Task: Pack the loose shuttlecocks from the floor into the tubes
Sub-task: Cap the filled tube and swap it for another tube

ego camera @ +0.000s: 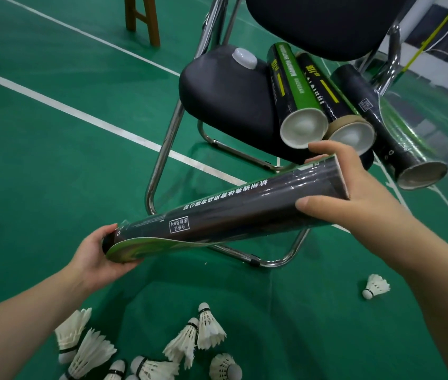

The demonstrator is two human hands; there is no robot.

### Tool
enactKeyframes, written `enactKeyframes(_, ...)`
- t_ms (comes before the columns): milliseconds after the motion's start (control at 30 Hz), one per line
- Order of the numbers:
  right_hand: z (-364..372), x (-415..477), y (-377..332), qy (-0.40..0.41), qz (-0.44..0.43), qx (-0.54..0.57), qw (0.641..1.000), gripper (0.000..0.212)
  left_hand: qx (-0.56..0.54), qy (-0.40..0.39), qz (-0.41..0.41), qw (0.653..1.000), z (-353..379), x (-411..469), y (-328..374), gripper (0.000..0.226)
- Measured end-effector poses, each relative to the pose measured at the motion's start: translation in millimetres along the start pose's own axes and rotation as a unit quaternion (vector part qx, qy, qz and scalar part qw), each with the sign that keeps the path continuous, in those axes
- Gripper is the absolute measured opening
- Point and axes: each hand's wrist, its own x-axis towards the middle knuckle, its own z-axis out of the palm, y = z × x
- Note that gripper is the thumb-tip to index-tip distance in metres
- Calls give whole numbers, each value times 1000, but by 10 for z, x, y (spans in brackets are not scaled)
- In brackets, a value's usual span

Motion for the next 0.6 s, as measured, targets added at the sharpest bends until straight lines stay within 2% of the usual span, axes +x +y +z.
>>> enactKeyframes(133, 5, -135, -148, 51, -13, 23, 998, 53, -3, 11, 37, 999, 119, -48, 133, 14)
enactKeyframes(233, 10, -290, -320, 80, -39, 18, 996, 52, 15, 4, 49, 999, 169, -100, 208, 14)
enactKeyframes(367, -127, -523, -551, 119, -54, -33, 991, 48, 23, -7, 8, 1000, 323, -242, 67, 19)
enactKeyframes(600, -198, -889, -885, 109, -56, -107, 987, 45, 16, -37, -27, 999, 403, -416, -245, 9)
